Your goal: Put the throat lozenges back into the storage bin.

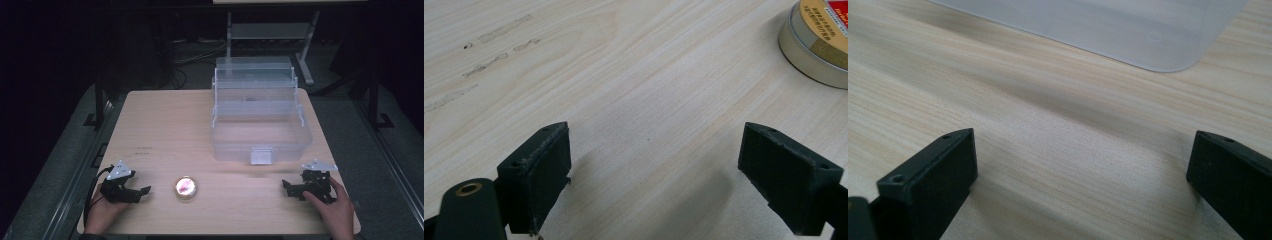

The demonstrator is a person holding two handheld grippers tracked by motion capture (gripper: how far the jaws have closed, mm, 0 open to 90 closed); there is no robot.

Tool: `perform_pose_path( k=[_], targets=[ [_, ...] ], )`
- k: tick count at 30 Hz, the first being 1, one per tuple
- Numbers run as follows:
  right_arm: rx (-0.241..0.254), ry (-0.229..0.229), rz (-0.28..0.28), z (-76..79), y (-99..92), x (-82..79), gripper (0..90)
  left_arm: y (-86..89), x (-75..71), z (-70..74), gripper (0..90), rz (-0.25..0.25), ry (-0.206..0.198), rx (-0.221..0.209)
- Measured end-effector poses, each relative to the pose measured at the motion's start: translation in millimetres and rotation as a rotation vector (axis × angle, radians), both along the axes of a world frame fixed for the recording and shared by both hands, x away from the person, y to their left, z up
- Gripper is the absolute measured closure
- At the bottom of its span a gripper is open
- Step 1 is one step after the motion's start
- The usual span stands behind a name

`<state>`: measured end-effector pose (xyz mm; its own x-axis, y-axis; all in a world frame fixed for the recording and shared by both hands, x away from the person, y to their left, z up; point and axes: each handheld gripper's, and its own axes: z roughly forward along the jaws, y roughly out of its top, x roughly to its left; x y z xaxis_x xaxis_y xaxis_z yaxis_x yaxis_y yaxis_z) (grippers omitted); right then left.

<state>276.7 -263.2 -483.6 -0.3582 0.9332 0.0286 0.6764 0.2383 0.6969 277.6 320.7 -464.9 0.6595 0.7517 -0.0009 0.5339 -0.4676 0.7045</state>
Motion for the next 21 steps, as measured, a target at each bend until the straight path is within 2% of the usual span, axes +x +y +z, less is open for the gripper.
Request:
perform_pose_path(
  k=[11, 21],
  targets=[
    [0.000, 0.000, 0.000, 0.0, 0.0, 0.0, 0.0, 0.6, -0.2, 7.1, 13.9, 0.022, 0.017, -0.029],
    [0.000, 0.000, 0.000, 0.0, 0.0, 0.0, 0.0, -3.7, -0.7, 12.9, 13.9, -0.002, 0.018, -0.030]
  ],
)
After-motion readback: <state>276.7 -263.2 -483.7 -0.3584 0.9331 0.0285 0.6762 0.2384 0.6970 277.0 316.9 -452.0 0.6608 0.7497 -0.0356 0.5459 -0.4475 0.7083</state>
